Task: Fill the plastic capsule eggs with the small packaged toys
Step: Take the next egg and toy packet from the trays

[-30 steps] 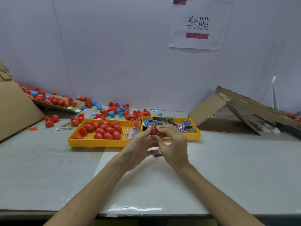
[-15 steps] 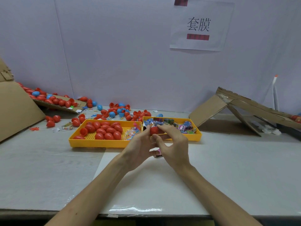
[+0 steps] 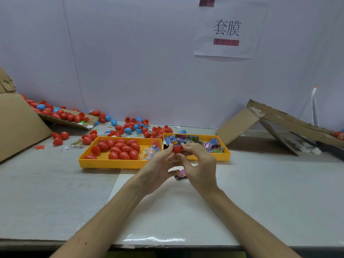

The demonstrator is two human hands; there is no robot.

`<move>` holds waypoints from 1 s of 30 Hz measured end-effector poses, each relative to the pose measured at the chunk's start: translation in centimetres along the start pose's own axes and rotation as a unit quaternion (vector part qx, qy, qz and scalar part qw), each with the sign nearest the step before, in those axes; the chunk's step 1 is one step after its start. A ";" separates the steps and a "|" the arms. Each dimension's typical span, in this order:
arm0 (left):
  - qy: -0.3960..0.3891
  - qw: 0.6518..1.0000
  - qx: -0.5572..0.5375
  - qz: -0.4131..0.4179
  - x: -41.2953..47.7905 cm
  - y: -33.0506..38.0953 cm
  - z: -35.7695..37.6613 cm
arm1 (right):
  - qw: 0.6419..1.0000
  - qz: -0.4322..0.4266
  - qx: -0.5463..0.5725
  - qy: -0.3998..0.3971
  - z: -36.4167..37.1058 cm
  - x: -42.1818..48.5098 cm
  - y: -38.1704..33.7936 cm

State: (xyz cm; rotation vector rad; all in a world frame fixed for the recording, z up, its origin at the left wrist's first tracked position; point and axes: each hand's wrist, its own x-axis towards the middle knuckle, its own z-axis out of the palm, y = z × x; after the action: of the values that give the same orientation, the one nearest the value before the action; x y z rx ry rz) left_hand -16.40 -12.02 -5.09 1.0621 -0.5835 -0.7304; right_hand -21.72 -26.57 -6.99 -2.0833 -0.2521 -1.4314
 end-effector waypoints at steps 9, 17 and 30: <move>-0.008 0.999 0.042 0.012 -0.2 0.2 0.4 | 0.999 0.005 0.023 -0.024 -0.1 0.1 -0.3; 0.020 0.999 0.030 0.012 0.0 0.1 0.3 | 0.999 -0.025 -0.018 -0.012 0.1 0.1 0.0; 0.046 0.998 0.009 0.051 0.2 0.1 0.0 | 0.999 -0.025 -0.013 -0.029 -0.1 0.2 -0.3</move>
State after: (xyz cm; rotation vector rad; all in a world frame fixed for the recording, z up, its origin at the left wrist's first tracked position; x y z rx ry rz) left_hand -16.21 -12.15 -4.98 1.0698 -0.5618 -0.5840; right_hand -21.83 -26.41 -6.69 -2.1555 -0.3124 -1.4099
